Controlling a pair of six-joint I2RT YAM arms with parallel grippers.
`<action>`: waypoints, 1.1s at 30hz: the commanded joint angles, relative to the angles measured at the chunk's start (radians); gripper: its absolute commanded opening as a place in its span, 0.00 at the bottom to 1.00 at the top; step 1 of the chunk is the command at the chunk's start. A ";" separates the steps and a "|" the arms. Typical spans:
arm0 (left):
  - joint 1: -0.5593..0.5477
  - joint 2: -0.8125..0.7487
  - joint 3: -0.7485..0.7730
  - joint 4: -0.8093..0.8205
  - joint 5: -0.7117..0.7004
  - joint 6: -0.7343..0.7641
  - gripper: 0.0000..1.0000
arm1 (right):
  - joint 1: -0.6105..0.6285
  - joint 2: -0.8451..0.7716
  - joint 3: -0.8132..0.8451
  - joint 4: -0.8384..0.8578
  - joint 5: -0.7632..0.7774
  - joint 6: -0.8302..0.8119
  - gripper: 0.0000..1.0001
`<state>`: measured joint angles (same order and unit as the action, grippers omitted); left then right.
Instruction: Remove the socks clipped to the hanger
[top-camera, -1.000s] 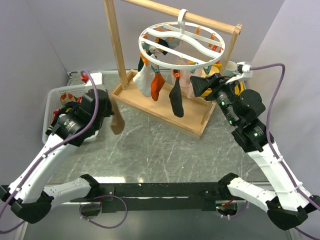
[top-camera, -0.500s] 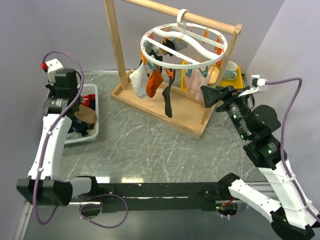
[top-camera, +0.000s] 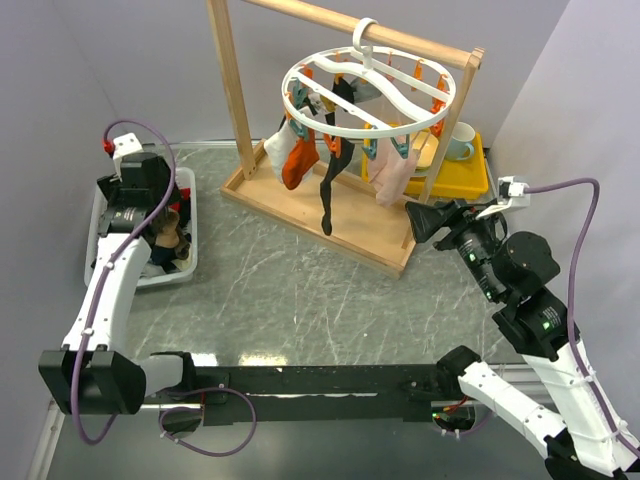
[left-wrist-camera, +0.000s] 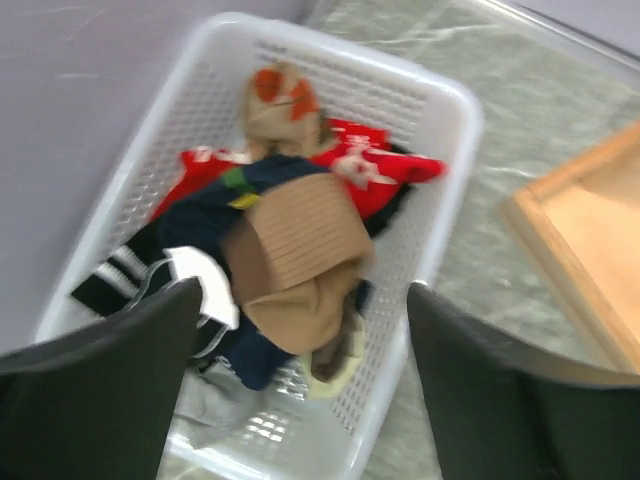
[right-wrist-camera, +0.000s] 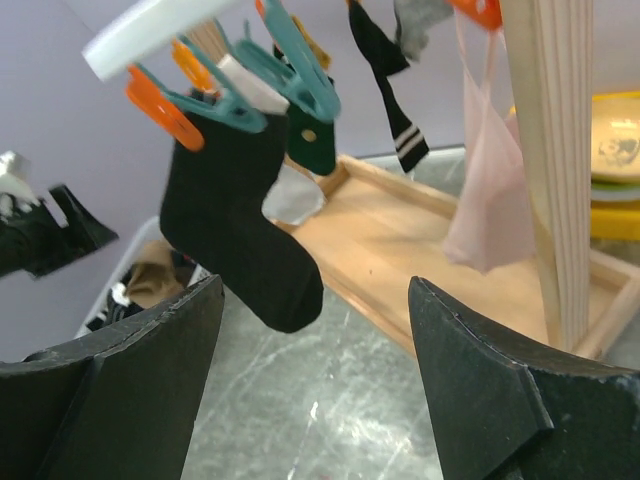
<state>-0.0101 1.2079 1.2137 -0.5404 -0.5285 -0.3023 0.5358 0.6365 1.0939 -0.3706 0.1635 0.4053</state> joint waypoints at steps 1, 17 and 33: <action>0.002 -0.068 0.047 0.039 0.197 -0.015 0.94 | -0.007 -0.047 -0.011 -0.030 -0.015 -0.005 0.82; -0.364 -0.274 -0.161 0.566 0.900 -0.261 0.99 | -0.007 -0.052 -0.069 -0.025 -0.114 -0.048 1.00; -0.755 0.016 0.021 0.639 0.567 -0.120 0.99 | -0.007 -0.070 -0.062 -0.044 -0.107 -0.049 1.00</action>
<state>-0.7376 1.1938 1.1484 0.0410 0.1566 -0.4740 0.5358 0.6041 1.0088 -0.4160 0.0521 0.3691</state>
